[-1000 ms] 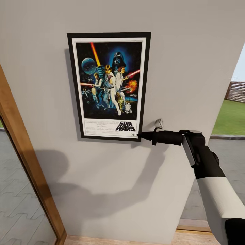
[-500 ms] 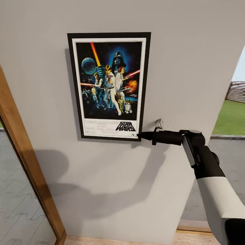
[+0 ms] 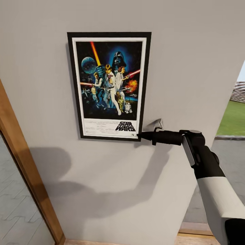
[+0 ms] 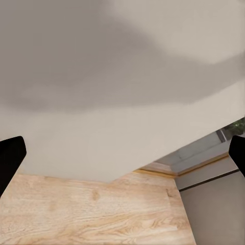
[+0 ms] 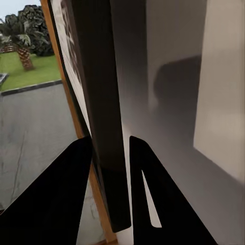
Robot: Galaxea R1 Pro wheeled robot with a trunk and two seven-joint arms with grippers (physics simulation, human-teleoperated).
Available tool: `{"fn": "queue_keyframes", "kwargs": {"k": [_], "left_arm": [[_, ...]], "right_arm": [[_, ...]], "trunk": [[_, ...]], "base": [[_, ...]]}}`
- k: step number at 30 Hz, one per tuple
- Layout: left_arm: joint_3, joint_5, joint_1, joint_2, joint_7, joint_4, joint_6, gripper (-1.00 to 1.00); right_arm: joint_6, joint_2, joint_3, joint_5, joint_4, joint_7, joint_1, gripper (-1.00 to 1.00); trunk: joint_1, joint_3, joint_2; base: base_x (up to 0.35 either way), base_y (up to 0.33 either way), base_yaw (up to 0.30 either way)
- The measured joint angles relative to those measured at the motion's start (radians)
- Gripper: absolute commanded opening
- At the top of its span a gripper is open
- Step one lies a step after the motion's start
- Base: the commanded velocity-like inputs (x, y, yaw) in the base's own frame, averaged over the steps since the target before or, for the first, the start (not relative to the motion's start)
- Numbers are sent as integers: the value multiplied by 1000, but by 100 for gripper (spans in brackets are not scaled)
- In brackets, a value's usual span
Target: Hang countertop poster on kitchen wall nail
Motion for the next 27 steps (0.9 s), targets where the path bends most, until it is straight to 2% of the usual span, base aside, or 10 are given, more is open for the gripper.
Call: {"fn": "queue_keyframes", "kwargs": {"k": [27], "left_arm": [[0,0,0,1,0,0,0,100]], "right_arm": [[1,0,0,1,0,0,0,-100]], "trunk": [[0,0,0]], "base": [[1,0,0]]}}
